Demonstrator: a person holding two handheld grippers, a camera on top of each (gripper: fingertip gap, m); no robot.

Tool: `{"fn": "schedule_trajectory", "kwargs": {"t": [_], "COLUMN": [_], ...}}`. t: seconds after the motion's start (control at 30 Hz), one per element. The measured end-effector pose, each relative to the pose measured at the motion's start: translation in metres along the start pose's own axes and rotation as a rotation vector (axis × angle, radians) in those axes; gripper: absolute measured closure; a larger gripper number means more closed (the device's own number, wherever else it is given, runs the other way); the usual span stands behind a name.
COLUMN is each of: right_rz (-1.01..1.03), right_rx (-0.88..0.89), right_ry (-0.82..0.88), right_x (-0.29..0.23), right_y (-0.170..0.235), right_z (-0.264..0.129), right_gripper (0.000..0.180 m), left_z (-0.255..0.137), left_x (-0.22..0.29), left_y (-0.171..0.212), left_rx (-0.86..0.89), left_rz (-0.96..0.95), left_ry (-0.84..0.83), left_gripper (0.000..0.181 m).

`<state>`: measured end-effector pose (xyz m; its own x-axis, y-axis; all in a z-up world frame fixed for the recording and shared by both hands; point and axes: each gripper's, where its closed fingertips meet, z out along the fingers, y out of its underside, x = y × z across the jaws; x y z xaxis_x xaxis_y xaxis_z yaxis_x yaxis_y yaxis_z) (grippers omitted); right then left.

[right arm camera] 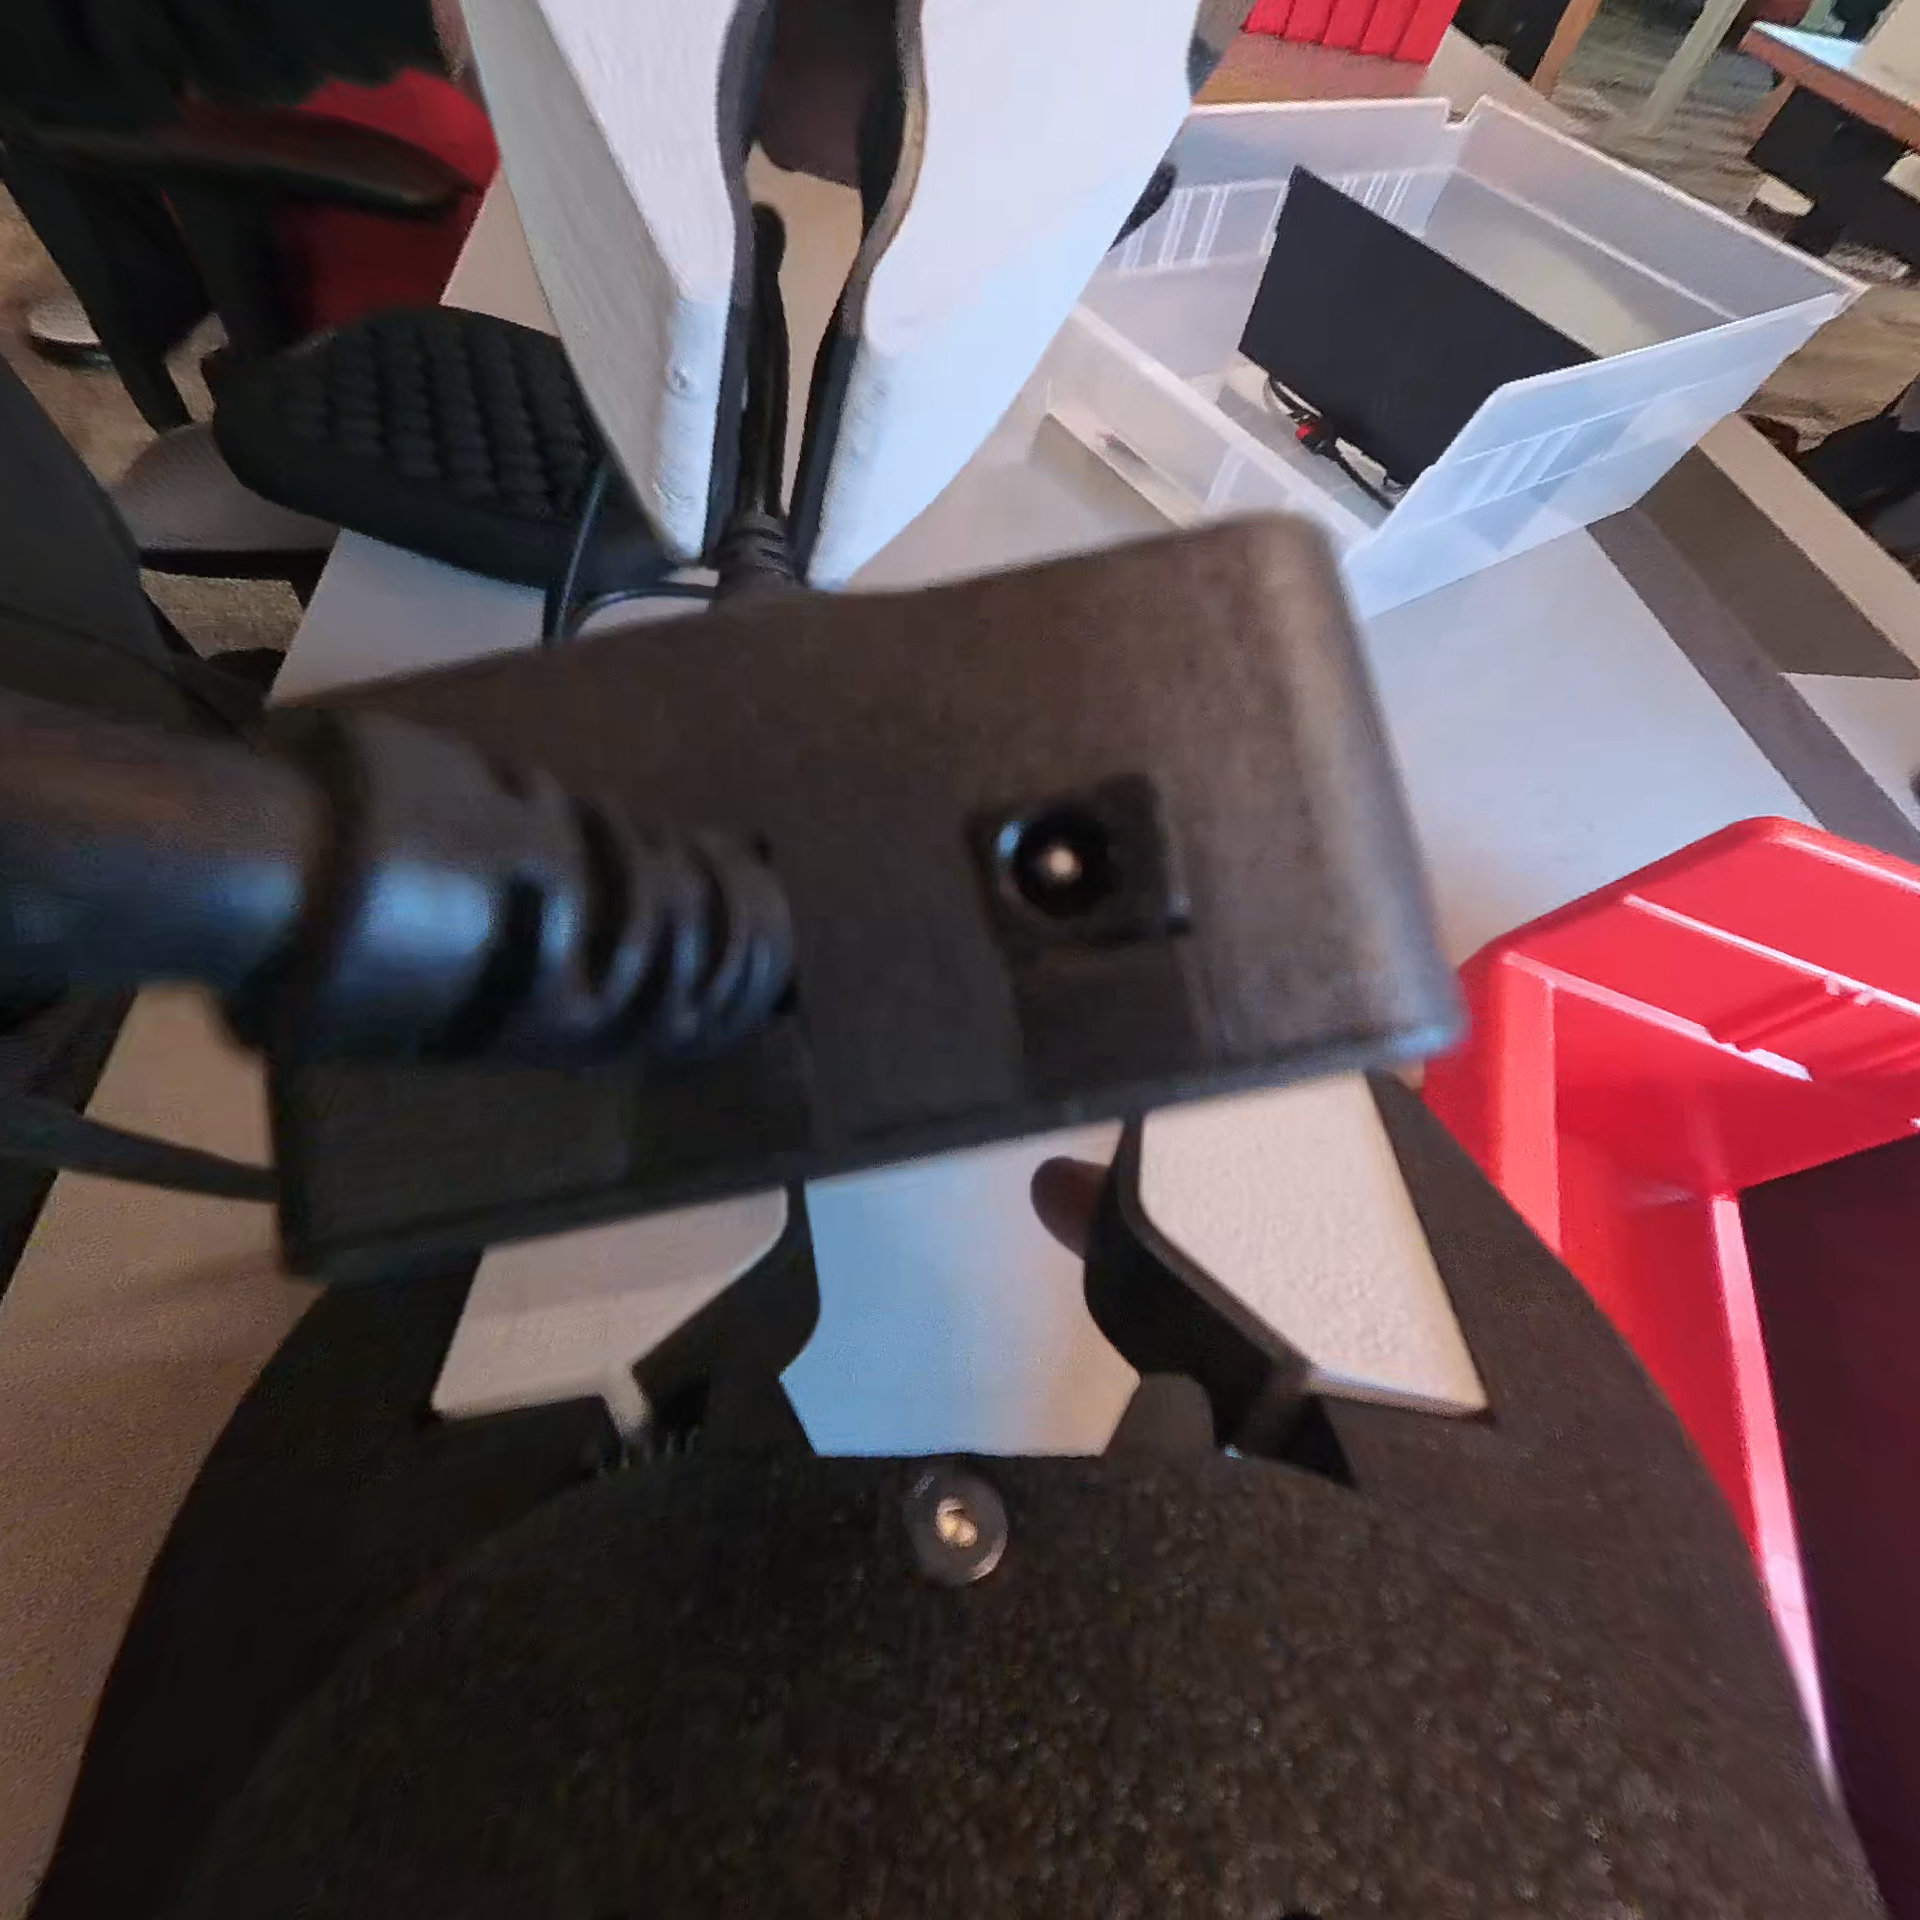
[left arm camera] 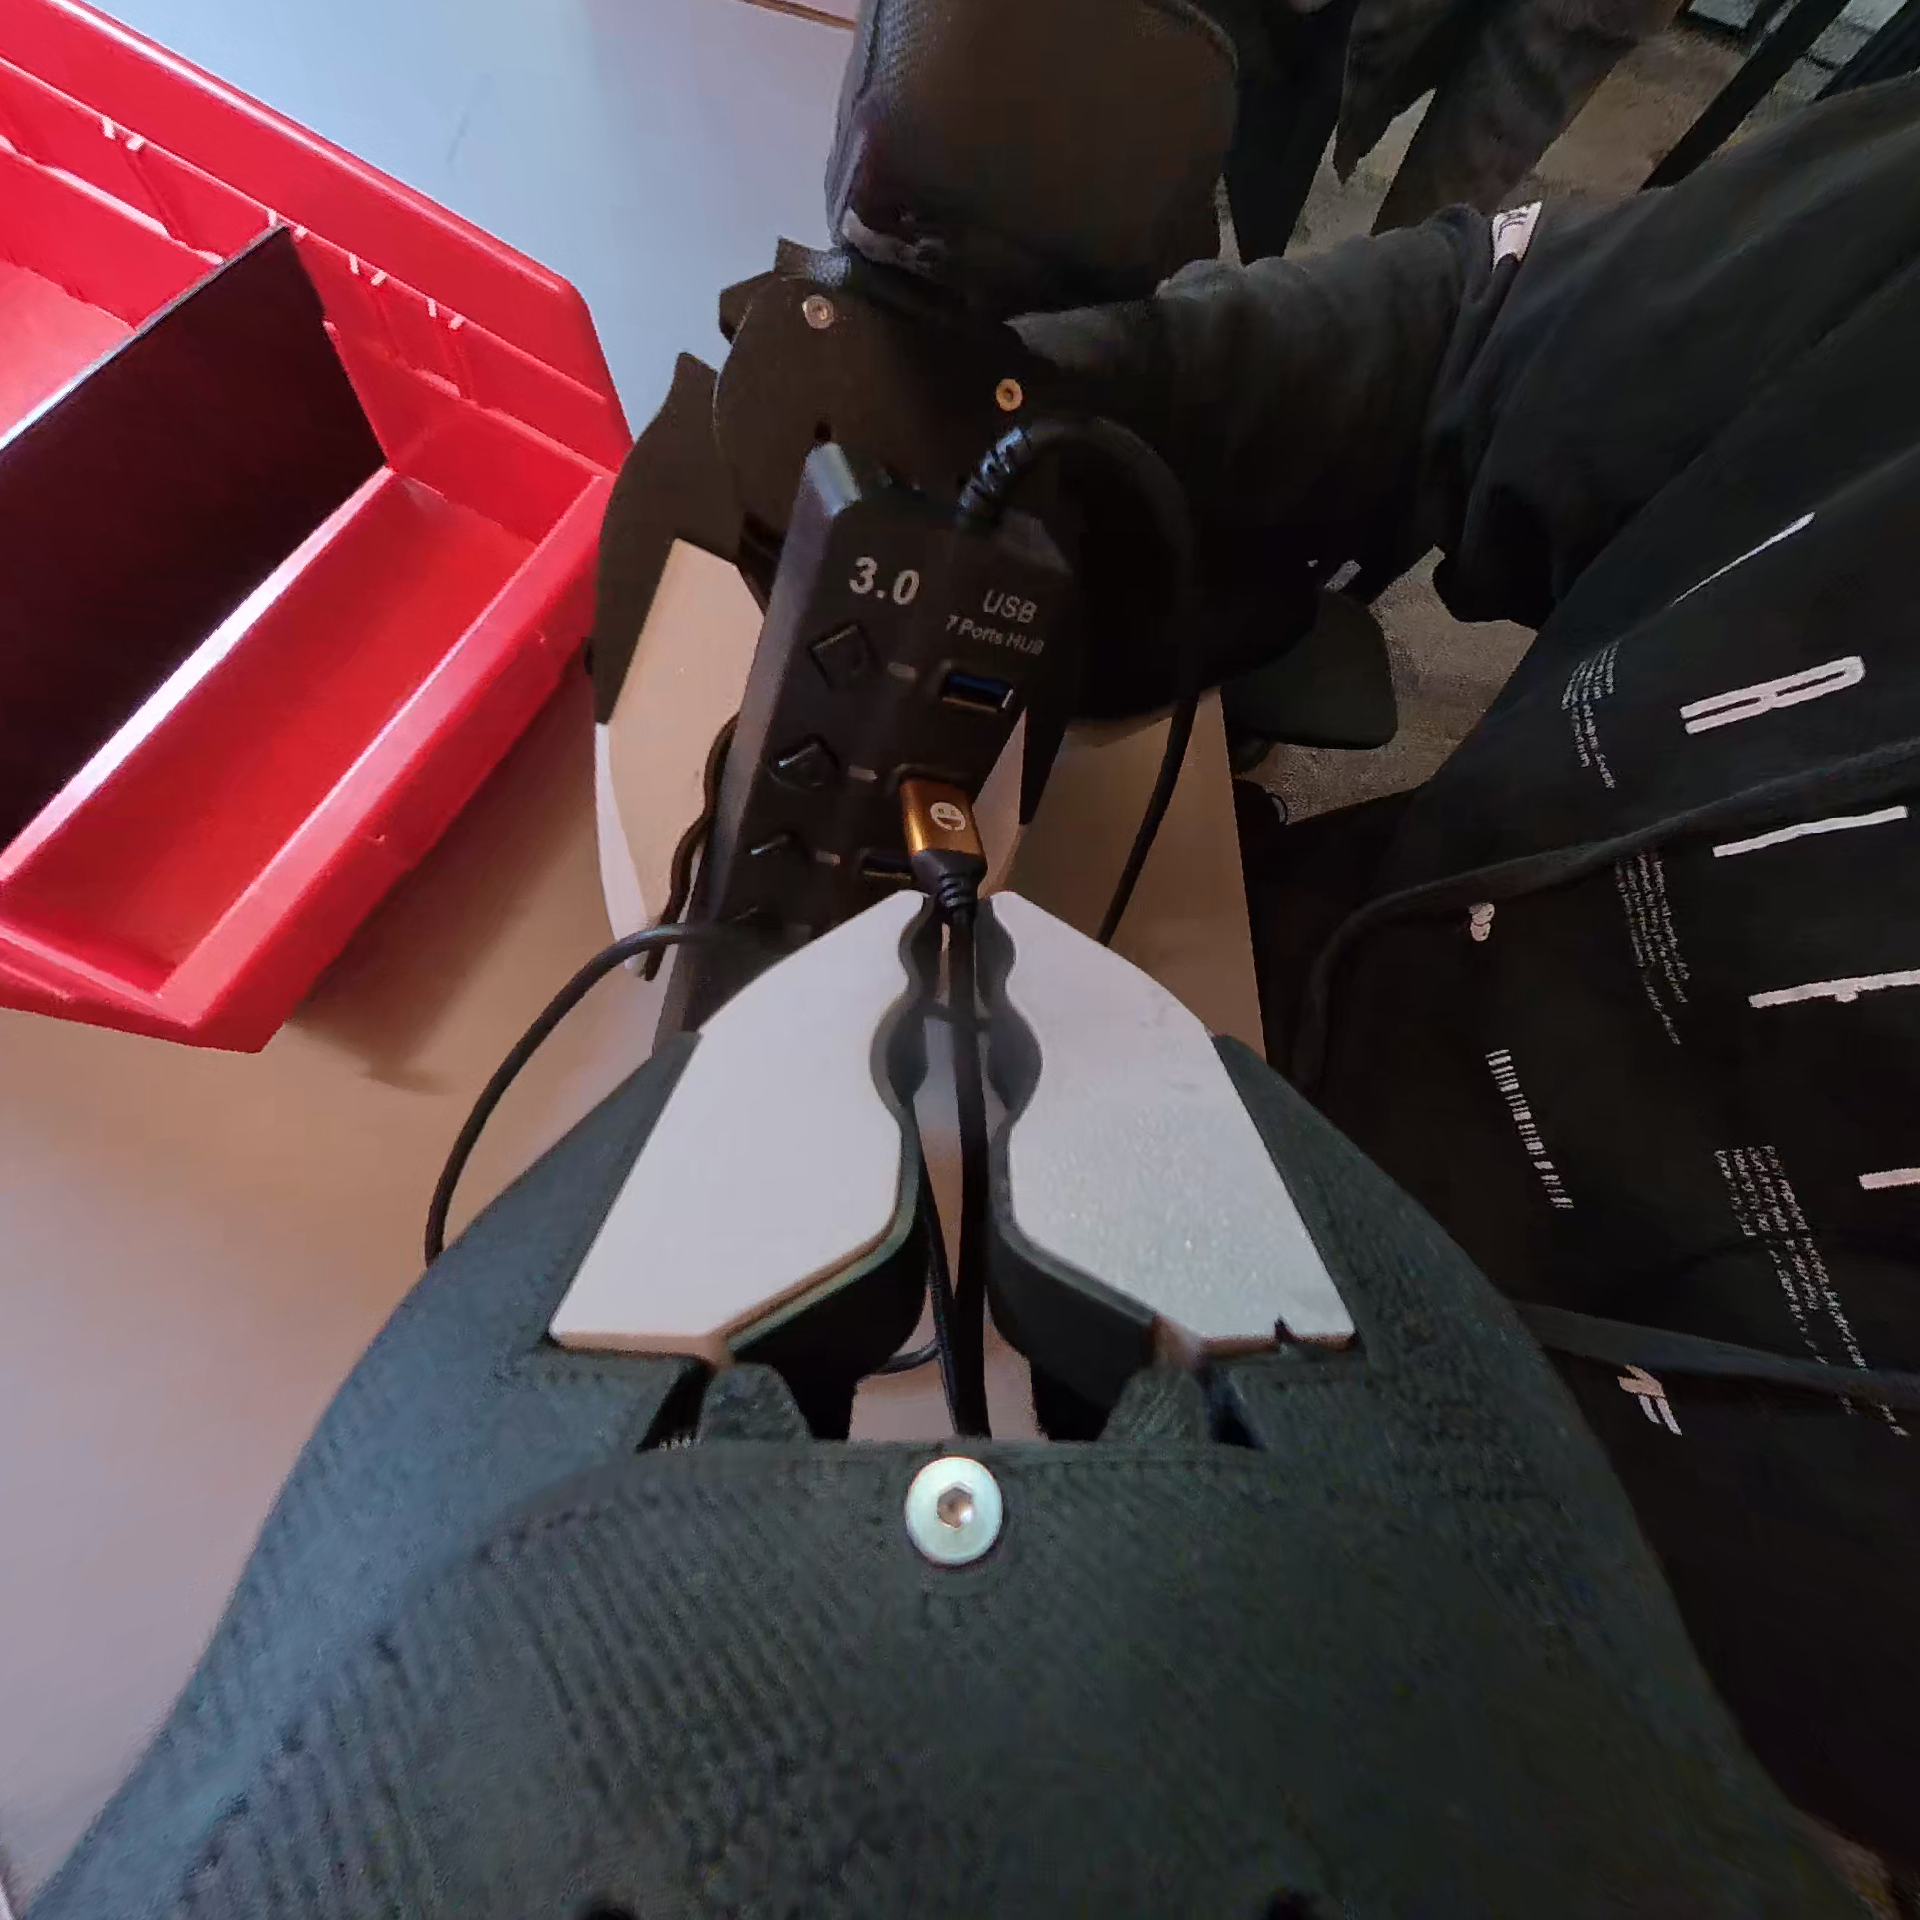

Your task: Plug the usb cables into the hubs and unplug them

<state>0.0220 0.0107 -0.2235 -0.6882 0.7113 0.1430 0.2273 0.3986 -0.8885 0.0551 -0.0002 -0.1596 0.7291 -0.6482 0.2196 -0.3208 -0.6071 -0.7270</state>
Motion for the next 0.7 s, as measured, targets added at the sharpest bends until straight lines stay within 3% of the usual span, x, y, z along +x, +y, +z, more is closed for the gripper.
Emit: {"fn": "schedule_trajectory", "kwargs": {"t": [0.03, 0.27, 0.5, 0.7], "right_rz": [0.002, 0.0, -0.044, -0.084], "right_rx": [0.005, 0.074, 0.02, 0.074], "right_ry": [0.001, 0.033, 0.021, 0.029], "right_x": [0.0, 0.003, -0.001, 0.001], "right_y": [-0.001, -0.011, -0.008, -0.033], "right_z": [0.0, -0.002, -0.004, -0.028], "right_gripper": [0.116, 0.115, 0.116, 0.116], "left_z": [0.0, -0.005, -0.004, -0.048], "left_x": [0.0, -0.002, 0.004, -0.023], "left_y": [0.0, 0.0, -0.001, -0.003], "left_rx": [0.009, 0.092, 0.173, 0.458], "left_rz": [-0.002, -0.022, -0.014, -0.014], "left_ry": [0.002, 0.008, 0.041, -0.021], "left_gripper": [0.174, 0.175, 0.173, 0.157]}}
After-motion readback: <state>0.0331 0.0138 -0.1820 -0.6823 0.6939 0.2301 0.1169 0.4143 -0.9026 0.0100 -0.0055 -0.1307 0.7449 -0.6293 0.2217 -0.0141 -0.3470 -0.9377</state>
